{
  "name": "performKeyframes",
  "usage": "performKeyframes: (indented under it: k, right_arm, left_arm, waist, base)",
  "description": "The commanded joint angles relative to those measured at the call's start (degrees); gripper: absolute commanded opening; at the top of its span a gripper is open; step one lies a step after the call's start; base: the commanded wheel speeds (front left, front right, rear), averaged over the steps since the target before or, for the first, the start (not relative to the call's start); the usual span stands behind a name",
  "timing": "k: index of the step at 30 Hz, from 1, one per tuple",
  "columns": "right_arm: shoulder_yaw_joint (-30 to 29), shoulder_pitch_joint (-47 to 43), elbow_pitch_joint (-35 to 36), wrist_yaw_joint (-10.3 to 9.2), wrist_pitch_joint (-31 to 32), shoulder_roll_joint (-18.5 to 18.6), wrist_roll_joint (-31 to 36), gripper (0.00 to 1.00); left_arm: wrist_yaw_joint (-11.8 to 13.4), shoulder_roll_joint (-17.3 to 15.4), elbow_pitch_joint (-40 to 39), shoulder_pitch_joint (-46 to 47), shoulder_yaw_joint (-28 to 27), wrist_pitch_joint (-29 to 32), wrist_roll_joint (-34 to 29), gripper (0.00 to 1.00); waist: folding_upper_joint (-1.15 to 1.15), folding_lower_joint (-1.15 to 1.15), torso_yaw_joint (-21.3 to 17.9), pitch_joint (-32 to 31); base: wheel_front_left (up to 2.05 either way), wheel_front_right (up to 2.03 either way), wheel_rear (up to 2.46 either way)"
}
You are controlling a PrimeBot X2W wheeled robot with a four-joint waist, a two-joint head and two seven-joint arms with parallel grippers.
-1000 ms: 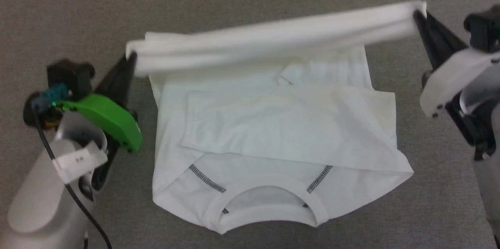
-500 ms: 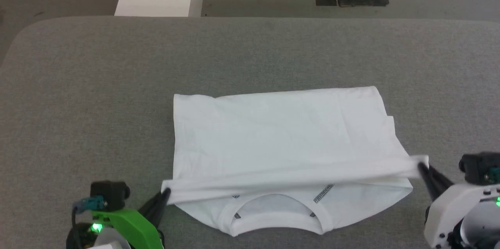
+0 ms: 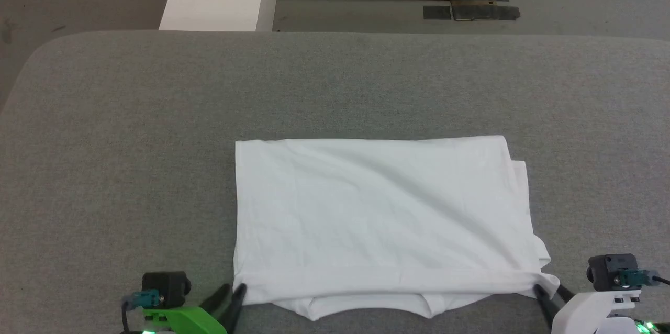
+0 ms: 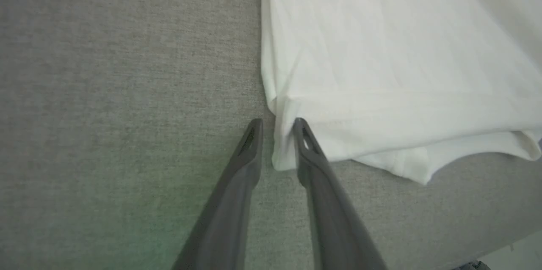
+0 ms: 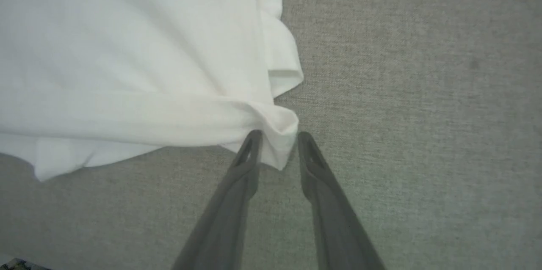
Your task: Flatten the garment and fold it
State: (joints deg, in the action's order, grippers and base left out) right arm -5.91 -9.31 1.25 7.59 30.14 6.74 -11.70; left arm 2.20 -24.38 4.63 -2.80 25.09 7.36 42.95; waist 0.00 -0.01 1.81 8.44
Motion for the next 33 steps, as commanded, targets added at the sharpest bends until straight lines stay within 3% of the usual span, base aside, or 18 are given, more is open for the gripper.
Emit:
performKeyframes:
  k: [1,5,12,17,24,33]
  right_arm:
    - [0.01,0.51,-0.18,-0.1,-0.84,-0.29,-0.58,1.0]
    - [-0.61,0.97,0.56,-0.1,-2.67,-1.03,-2.42,1.0]
    - [-5.1,3.39,2.82,-0.1,-7.84,-2.88,-5.97,1.0]
    - [-6.76,7.54,-0.23,-0.1,-8.4,-3.66,-9.83,1.0]
    - [-7.88,14.85,-11.18,-0.1,-4.86,-3.84,-12.85,1.0]
    - [-9.18,23.44,-25.09,-0.1,0.96,-3.85,-11.05,1.0]
  left_arm:
    - [0.43,0.46,0.43,0.07,-0.34,-0.85,-0.1,1.0]
    - [1.48,1.55,0.4,-0.06,-2.07,-5.18,-0.44,1.0]
    - [3.83,4.37,0.98,2.12,-7.07,-20.32,-4.9,1.0]
    - [4.0,6.13,1.25,5.61,-10.32,-22.27,-10.96,1.0]
    - [0.51,12.73,0.42,8.95,-18.42,-22.34,-22.19,1.0]
    - [-4.45,16.29,3.29,9.82,-22.49,-22.35,-28.44,1.0]
  waist:
    - [0.0,0.01,-0.05,-0.26]
    - [0.0,0.01,0.04,-1.43]
    - [0.0,0.01,0.78,-3.2]
    - [0.0,0.01,1.26,-3.74]
    - [0.0,0.01,1.95,-3.27]
    - [0.0,0.01,1.78,-2.29]
  base:
    - [0.0,0.0,0.0]
    - [0.0,0.0,0.0]
    - [0.0,0.0,0.0]
    - [0.0,0.0,0.0]
    - [0.0,0.0,0.0]
    - [0.0,0.0,0.0]
